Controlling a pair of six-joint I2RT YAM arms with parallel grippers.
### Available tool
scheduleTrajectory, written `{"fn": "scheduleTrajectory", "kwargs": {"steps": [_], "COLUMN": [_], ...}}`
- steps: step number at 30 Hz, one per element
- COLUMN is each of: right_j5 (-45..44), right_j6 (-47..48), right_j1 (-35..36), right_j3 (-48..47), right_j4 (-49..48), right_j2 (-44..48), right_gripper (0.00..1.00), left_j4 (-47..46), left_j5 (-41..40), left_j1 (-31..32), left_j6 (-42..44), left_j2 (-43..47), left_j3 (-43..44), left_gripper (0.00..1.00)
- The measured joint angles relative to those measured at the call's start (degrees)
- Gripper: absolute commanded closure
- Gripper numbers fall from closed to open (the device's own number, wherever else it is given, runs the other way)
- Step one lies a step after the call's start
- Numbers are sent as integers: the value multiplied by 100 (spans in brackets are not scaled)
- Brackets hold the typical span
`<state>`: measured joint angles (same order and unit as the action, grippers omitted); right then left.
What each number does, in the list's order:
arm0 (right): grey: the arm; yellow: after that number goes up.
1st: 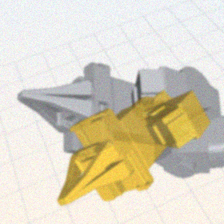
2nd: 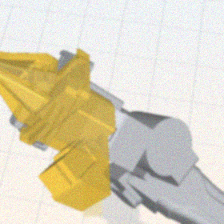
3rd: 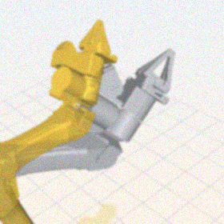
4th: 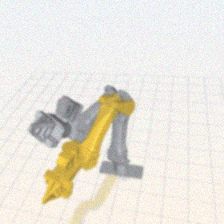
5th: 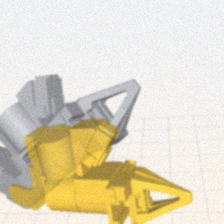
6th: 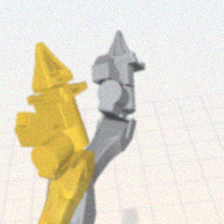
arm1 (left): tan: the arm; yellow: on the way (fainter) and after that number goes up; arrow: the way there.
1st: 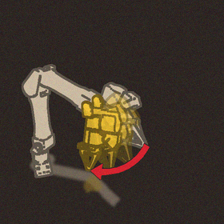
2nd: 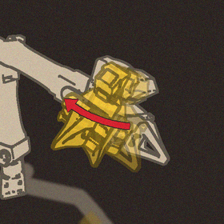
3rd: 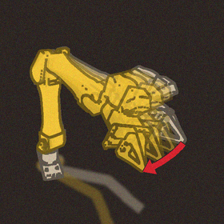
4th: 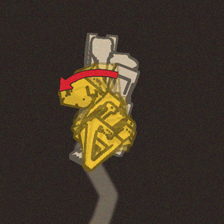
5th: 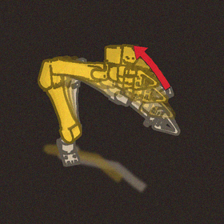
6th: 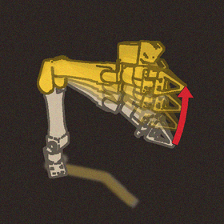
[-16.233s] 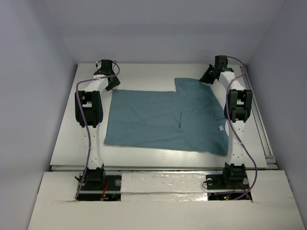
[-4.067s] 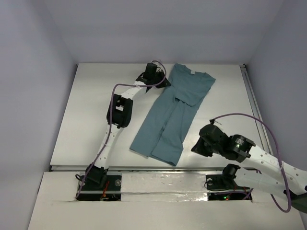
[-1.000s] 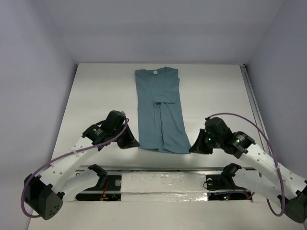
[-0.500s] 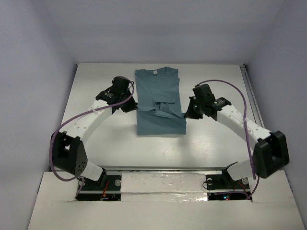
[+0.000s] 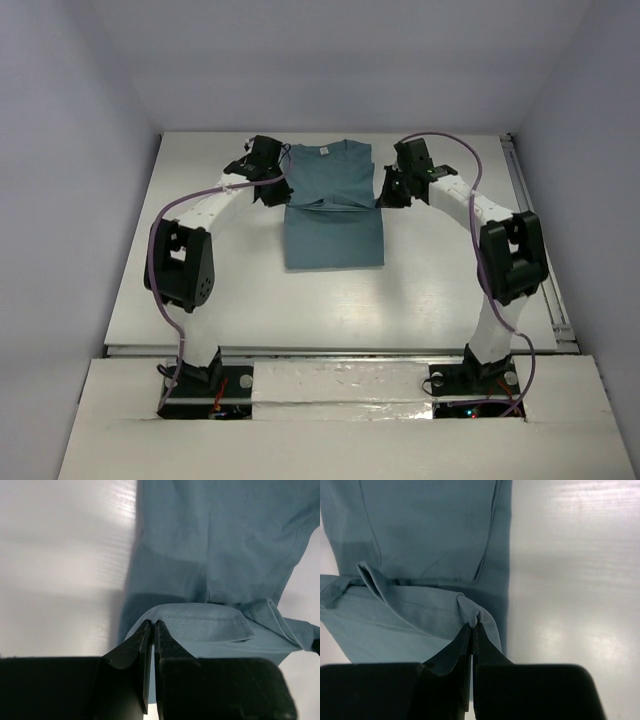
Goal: Fold and stack the t-shirts
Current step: Fold the folded rectangular tshirt in 1/3 of the way, then grab one side of the 2/3 rectangular tshirt with both arms
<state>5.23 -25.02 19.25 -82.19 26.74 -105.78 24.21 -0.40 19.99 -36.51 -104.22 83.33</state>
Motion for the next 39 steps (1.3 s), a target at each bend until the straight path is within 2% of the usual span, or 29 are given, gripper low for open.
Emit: {"fn": "scheduleTrajectory", "kwargs": {"steps": [5,6,7,8,9,10,12,13,15,16,18,19,20,21,22,23,25,28,32,34,39], "right_j5": [170,203,234,271,295,315,295,284,208,190,205,227,297,396,474,579,796,1150,1484,1550,1526], "right_j6": [192,212,227,236,219,238,254,264,278,275,273,223,144,76,4,-46,-98,-157,-313,-404,-706], "right_j1": [-168,-177,-197,-199,-199,-199,-199,-199,-199,-199,-199,-197,-197,-177,-164,-138,-28,177,339,348,321], "right_j3": [-640,-752,-841,-931,-1001,-1078,-1226,-1283,-1388,-1397,-1314,-1130,-903,-640,-468,-321,-227,-240,-179,444,2627], "right_j4": [-35,-17,-28,-22,-13,-17,4,37,103,101,79,-52,-140,-205,-232,-313,-472,-754,-890,-1250,-1613], "right_j2": [-765,-901,-1019,-1134,-1220,-1305,-1423,-1438,-1410,-1357,-1143,-949,-699,-417,-212,-44,61,-216,-796,-673,496], "right_gripper": [99,91,86,70,61,53,40,39,38,39,79,92,100,100,100,100,100,100,100,100,100], "left_j4": [-81,-81,-83,-81,-76,-70,-44,-4,24,24,-26,-160,-330,-459,-605,-837,-1290,-1886,-1937,-1956,-2439], "left_j5": [-72,-85,-105,-131,-157,-179,-234,-295,-428,-492,-581,-588,-579,-549,-455,-315,-26,369,496,511,568], "left_j1": [-44,-55,-63,-79,-92,-101,-114,-133,-151,-162,-155,-129,-98,-42,76,236,636,1110,1130,1102,1080], "left_j6": [33,35,37,46,55,50,59,35,33,31,28,4,-33,-50,-109,-197,-315,-505,-599,-664,-820], "left_j2": [-599,-723,-835,-955,-1060,-1143,-1246,-1261,-1224,-1165,-905,-671,-319,17,378,706,1082,1040,560,551,1226], "left_j3": [525,616,691,763,815,852,881,881,892,892,807,627,326,35,-271,-584,-1093,-1786,-2450,-2855,-3779], "left_gripper": [100,98,91,83,73,50,35,27,21,21,30,43,46,49,66,71,72,72,76,76,76]}}
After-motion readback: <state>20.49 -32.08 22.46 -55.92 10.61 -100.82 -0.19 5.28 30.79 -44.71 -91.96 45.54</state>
